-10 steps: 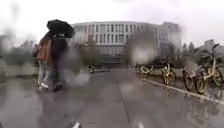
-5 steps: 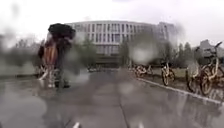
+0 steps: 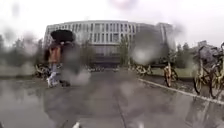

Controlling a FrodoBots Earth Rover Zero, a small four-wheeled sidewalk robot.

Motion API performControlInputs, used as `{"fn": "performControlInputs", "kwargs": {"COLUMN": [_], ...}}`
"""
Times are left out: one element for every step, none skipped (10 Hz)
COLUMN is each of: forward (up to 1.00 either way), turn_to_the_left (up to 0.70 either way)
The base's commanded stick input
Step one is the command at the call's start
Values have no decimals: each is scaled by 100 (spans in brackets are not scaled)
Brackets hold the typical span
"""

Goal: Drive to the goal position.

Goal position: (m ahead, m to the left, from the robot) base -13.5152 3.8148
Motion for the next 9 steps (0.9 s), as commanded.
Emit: {"fn": "performControlInputs", "kwargs": {"forward": [64, 64, 64, 67, 70, 70, 70, 70, 70], "turn_to_the_left": [1, 1, 1, 1, 1, 1, 1, 1, 1]}}
